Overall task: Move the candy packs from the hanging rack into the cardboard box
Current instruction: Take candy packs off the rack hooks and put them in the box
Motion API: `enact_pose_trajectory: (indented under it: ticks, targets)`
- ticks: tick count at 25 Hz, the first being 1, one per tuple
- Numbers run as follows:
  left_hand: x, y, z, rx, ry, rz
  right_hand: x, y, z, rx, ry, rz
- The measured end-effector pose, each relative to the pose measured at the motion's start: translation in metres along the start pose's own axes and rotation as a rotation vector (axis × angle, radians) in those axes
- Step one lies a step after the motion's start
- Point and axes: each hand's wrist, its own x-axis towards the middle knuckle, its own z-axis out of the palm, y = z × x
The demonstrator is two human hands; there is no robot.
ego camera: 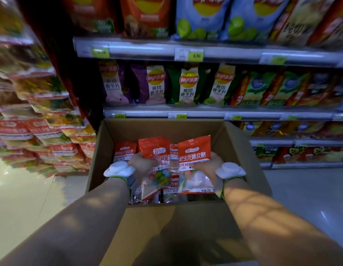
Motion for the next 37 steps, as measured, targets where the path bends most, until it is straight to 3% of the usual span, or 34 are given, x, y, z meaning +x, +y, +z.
enact_pose_trajectory:
  ticks: [5, 8, 11, 17, 25, 32, 37]
  targets:
    - [-0.055, -0.014, -0.011, -0.099, 0.033, 0.069, -0.051, 0.016, -0.015, 0.044, -0.014, -0.311]
    - [-0.098, -0.024, -0.024, -0.2, 0.004, 0.072, -0.092, 0.02, -0.01, 0.132, -0.027, -0.332]
    - [-0.162, -0.029, -0.041, -0.232, 0.107, 0.182, -0.139, 0.016, -0.003, 0.291, -0.048, -0.382]
    - [-0.227, -0.018, -0.101, -0.3, 0.155, 0.281, -0.216, -0.034, 0.023, 0.295, -0.182, -0.457]
    - [-0.243, -0.006, -0.256, -0.349, 0.293, 0.461, -0.286, -0.121, 0.146, 0.247, -0.16, -0.658]
    - [-0.236, 0.011, -0.434, -0.334, 0.327, 0.576, -0.334, -0.218, 0.296, 0.206, -0.132, -0.784]
    - [-0.238, 0.03, -0.516, -0.319, 0.325, 0.641, -0.353, -0.266, 0.369, 0.231, -0.161, -0.854]
